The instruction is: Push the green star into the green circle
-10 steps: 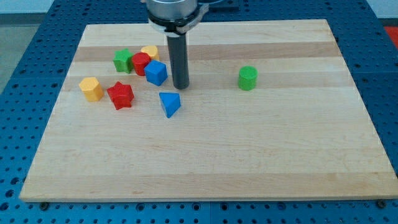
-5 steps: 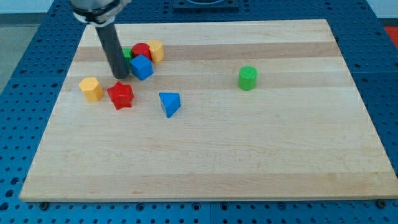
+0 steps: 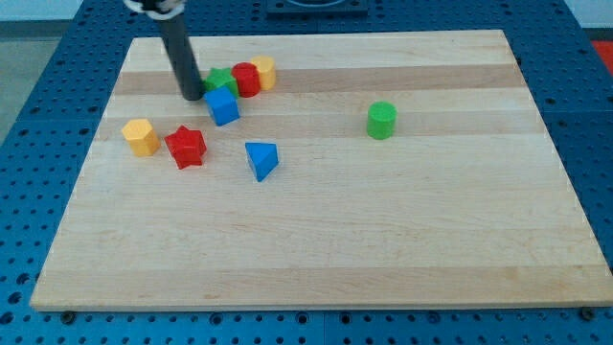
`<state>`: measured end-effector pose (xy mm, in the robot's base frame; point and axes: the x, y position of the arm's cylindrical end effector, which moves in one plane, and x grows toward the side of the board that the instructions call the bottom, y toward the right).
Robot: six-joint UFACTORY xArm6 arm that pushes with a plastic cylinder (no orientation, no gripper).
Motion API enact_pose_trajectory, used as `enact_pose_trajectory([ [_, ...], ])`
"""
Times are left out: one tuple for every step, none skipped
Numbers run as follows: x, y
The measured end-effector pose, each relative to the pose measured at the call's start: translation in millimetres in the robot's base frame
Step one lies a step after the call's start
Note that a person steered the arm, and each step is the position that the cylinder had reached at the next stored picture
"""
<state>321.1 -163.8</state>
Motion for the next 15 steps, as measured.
enact_pose_trajectory([
  [-7.3,17.7],
  [-18.7,8.9],
  [-29.4,0.3],
  [-31.0,17.5],
  [-23.7,43.5],
  [-10.1,62.8],
  [0.7,84.1],
  [3.7,117.1],
  [4.5,145.4],
  [4.5,167.7],
  [4.5,162.7],
  [4.5,137.7],
  [13.2,129.1],
  [14.3,140.1],
  [14.3,163.0],
])
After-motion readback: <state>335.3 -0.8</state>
